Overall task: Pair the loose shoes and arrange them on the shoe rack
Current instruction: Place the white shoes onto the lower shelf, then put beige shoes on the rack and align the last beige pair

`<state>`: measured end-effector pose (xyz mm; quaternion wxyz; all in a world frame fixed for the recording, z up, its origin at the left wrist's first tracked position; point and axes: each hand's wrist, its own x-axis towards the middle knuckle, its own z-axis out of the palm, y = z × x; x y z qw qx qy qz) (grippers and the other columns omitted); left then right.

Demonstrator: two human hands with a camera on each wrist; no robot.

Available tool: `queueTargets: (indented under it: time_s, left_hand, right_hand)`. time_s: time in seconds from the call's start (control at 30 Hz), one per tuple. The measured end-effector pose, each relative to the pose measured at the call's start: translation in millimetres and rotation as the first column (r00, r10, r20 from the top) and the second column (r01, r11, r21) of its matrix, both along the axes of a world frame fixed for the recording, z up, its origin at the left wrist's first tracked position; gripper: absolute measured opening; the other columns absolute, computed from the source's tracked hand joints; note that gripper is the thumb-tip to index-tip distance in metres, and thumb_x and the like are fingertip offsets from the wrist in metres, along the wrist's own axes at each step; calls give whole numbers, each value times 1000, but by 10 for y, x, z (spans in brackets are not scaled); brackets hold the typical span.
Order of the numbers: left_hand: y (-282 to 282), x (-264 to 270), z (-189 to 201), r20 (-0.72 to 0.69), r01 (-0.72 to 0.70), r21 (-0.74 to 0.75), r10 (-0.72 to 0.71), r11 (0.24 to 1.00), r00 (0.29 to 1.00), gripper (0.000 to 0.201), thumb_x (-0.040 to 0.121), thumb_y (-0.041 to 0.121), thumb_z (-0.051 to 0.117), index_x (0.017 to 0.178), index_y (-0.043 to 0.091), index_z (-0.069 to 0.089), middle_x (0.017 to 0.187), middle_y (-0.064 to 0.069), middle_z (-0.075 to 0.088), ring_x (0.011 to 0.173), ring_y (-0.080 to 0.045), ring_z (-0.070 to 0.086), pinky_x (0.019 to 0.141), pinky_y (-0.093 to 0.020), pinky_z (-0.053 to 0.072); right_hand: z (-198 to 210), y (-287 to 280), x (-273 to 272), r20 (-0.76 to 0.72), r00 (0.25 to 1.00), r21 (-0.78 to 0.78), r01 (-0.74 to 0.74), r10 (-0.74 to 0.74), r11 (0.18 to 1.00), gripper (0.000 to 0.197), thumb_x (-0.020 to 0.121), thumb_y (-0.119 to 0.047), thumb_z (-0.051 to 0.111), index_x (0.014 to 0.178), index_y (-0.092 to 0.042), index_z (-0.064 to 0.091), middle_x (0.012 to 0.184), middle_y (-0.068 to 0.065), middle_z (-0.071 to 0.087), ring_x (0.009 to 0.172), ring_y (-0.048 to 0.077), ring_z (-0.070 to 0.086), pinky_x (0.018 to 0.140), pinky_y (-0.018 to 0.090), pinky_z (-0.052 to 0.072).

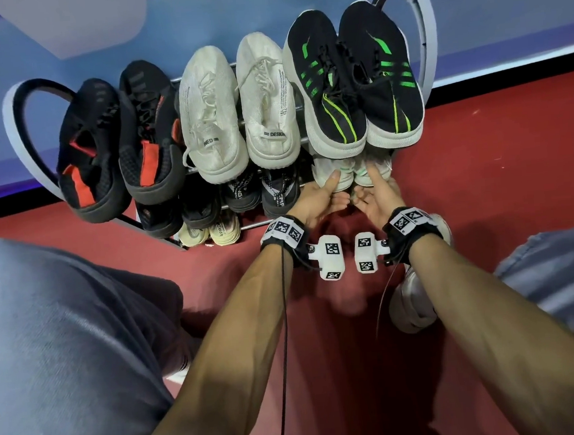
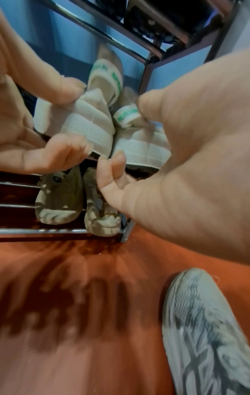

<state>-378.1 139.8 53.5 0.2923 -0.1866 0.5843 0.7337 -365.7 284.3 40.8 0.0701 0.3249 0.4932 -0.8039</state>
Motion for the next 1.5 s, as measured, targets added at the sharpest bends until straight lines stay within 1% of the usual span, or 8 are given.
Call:
queueTargets:
  time_s: [0.27,0.47,0.63,0.77,1.07,1.2,1.37,1.5]
  left_hand:
    - [-155,42,-2,-27,258,-88,-261,962,965,34,97,44,59,95,10,66,87,-5,71,65,-10,67,63,-22,59]
    - [-579,497,-286,155,628,-480,-645,613,748,7,95,4,65,89,8,62,63,6,68,53,-8,59,53,-20,49]
    - [-1094,927,-358,192,570,-739,-698,360,690,22,89,15,70,102,-2,74,88,-11,68,64,-7,58,65,-21,50]
    - [-1469,1116,-351,195,499,-795,-633,345,749,18,82,5,67,97,-3,75,88,-18,71,78,-23,63,75,-41,55]
    - [-1982,1249,-335,31,190,-894,-366,407,930,32,91,27,65,119,11,60,108,-8,72,101,-28,67,87,-28,50]
    - [-2071,1224,-390,-5,148,-894,-340,422,940,39,93,23,62,128,9,53,111,-12,70,104,-31,66,89,-32,49]
    - [-2149,1205,-564,29,199,-879,-366,434,930,37,96,18,57,131,7,49,110,-10,67,91,-24,61,73,-22,42]
    - [-2154,1199,-652,24,219,-861,-393,459,919,38,95,15,58,131,7,49,99,-3,60,91,-23,60,72,-20,41]
  right_hand:
    - [-70,129,164,27,967,130,-253,252,959,44,75,-34,85,113,-21,66,100,0,71,80,11,62,75,27,50]
    - [-377,-89,500,407,713,437,-701,571,563,42,78,-24,84,113,-17,62,94,5,70,76,15,65,62,27,50]
    - [-419,-401,736,394,689,491,-718,609,494,26,85,-16,75,108,-12,62,91,7,67,67,14,62,55,24,47]
    - [-400,-677,780,360,708,554,-686,607,472,19,85,-15,73,102,-13,64,86,7,67,61,13,62,46,20,45]
    - [-477,-1121,782,315,750,578,-637,581,510,40,89,-13,68,127,-15,55,114,15,64,82,23,62,66,33,53]
    - [-539,-1008,575,375,739,755,-594,560,277,69,86,-22,70,148,-25,39,154,10,31,135,28,43,108,35,37]
    - [-719,-861,257,472,693,815,-579,545,30,87,83,-33,72,153,-40,22,164,7,-8,138,43,36,110,41,37]
    - [-848,-829,96,516,680,823,-563,521,-81,81,80,-27,77,149,-33,35,160,13,8,128,41,48,106,42,43]
